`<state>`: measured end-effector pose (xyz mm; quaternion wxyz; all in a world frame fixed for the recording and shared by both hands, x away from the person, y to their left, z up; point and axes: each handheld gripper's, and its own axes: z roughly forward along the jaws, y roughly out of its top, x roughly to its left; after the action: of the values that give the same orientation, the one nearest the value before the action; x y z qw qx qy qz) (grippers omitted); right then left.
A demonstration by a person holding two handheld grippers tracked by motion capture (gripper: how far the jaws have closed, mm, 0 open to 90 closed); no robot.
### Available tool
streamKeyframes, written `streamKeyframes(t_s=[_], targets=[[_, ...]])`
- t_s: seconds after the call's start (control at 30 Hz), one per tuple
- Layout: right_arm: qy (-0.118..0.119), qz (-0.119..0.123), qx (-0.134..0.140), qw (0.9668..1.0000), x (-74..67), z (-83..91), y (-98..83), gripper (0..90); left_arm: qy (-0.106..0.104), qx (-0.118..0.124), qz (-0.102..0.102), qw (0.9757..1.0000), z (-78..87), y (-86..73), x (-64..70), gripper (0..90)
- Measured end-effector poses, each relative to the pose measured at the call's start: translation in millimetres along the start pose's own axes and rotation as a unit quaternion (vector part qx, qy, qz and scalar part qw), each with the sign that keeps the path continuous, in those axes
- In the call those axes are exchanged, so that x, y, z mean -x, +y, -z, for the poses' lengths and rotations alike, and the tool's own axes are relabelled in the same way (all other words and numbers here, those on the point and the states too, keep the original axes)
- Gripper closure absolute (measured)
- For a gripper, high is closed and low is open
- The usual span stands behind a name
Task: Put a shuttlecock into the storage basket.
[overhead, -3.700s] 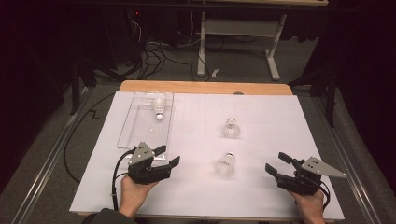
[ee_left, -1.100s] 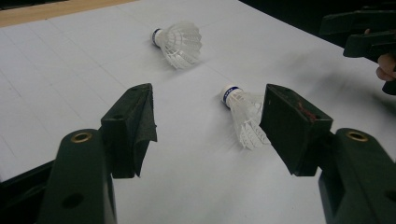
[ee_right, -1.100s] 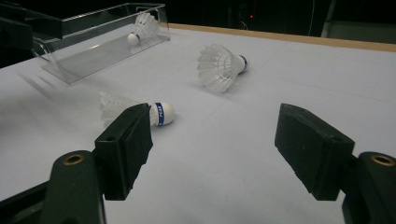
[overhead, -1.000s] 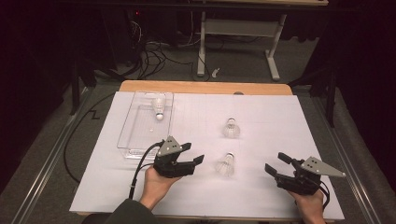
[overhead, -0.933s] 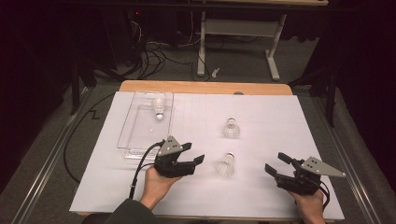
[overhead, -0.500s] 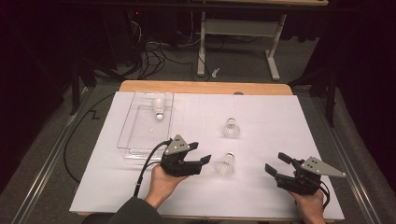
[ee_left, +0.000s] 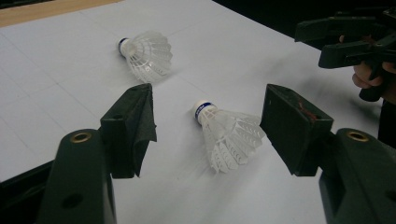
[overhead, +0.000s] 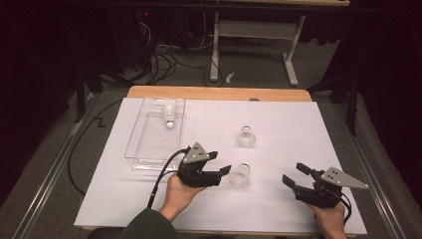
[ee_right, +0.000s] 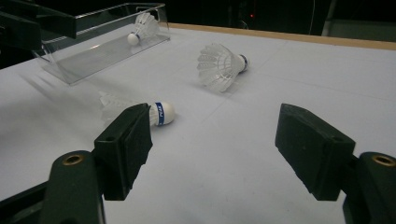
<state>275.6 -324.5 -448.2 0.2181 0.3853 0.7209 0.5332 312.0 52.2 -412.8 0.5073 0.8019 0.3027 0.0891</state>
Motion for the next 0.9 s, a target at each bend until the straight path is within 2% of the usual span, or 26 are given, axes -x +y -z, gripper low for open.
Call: streamKeyframes(t_s=[0.27,0.53,0.73,0.9], targets=[[0.000,0.000,0.000,1.0000,0.1,0.2,0.0,27.4,-0.010,-0.004,-0.003,0.9999,-7.4,4.5,4.3,35.7],[0.000,0.000,0.000,1.0000,0.1,0.1,0.0,27.4,-0.019,-0.018,-0.005,0.9997,-13.9,8.3,6.7,36.1],[0.001,0.001,-0.001,1.0000,0.3,-0.2,-0.1,27.4,-0.023,-0.038,0.001,0.9990,-17.2,11.3,6.0,36.6],[0.001,0.000,-0.001,1.0000,0.5,-0.3,-0.1,27.4,-0.029,-0.066,0.012,0.9973,-18.6,16.7,4.7,37.1]])
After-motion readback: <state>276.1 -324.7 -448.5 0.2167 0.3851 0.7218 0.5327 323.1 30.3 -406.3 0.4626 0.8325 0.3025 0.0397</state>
